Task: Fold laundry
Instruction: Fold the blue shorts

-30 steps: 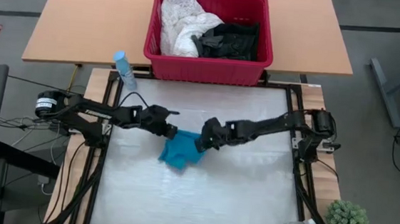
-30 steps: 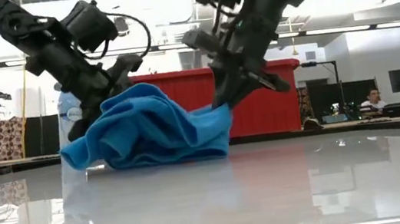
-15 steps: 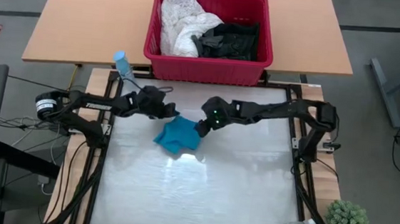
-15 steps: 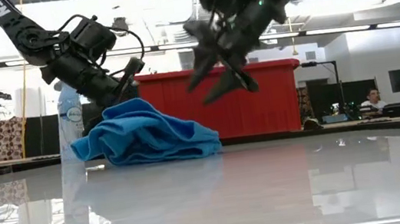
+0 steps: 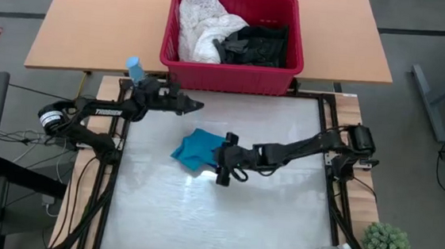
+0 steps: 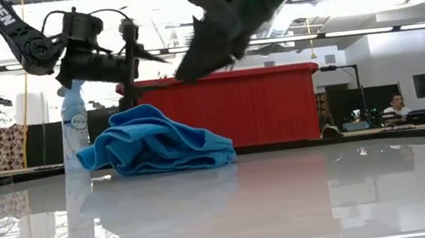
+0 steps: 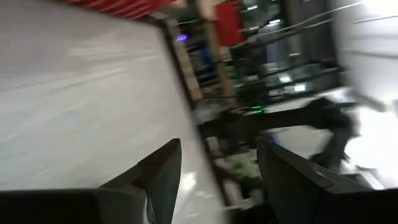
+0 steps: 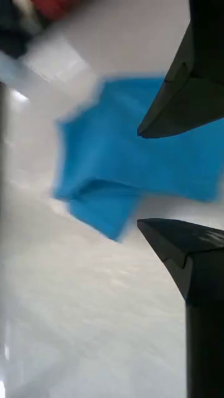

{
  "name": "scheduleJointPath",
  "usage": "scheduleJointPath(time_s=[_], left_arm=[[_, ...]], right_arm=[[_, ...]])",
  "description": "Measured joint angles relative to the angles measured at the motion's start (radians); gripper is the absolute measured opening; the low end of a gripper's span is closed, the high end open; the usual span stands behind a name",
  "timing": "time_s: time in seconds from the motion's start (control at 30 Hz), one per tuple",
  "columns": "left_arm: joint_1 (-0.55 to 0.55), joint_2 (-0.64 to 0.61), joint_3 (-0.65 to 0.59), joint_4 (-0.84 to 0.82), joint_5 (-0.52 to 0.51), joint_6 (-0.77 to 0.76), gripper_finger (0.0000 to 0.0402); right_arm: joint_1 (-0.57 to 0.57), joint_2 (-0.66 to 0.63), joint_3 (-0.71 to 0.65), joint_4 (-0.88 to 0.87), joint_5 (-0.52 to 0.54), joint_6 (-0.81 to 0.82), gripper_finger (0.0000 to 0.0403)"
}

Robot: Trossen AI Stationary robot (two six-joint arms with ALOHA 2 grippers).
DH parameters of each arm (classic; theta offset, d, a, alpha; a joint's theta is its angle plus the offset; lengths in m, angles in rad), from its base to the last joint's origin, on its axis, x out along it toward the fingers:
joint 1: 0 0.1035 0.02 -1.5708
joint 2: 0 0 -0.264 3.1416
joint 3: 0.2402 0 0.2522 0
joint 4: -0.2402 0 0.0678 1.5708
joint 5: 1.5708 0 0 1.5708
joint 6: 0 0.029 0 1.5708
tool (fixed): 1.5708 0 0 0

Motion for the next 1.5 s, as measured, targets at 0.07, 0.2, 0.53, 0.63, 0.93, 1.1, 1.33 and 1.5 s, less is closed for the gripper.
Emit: scheduleJointPath(time_s=[0.07,0.2,0.53,0.63,0.93,1.1,1.33,1.5], left_arm=[[0.013,-0.007,0.0,0.074,0.035,-0.053,0.0199],[0.019,-0.03,0.002,0.132,0.08,-0.122,0.0199],[0.032,-0.177,0.002,-0.106,0.218,0.008,0.0198],[0.043,-0.248,0.002,-0.224,0.219,0.059,0.0198],[0.054,-0.449,0.002,-0.534,0.082,0.208,0.0198],[0.053,-0.507,0.002,-0.62,0.064,0.247,0.0198],[0.053,-0.53,0.002,-0.671,0.045,0.273,0.0198],[0.052,-0.529,0.002,-0.722,0.033,0.298,0.0198]], right_arm=[[0.013,0.025,0.006,0.054,0.021,-0.045,0.0244],[0.033,0.107,0.046,0.048,0.041,-0.058,0.0244],[0.007,0.274,0.287,-0.063,0.183,-0.067,0.0244],[-0.003,0.308,0.364,-0.172,0.148,-0.064,0.0244],[-0.012,0.321,0.419,-0.252,0.144,-0.086,0.0244],[-0.035,0.33,0.418,-0.26,0.146,-0.083,0.0243],[-0.059,0.345,0.418,-0.279,0.069,-0.057,0.0194],[-0.06,0.35,0.416,-0.309,0.065,-0.031,0.0108]])
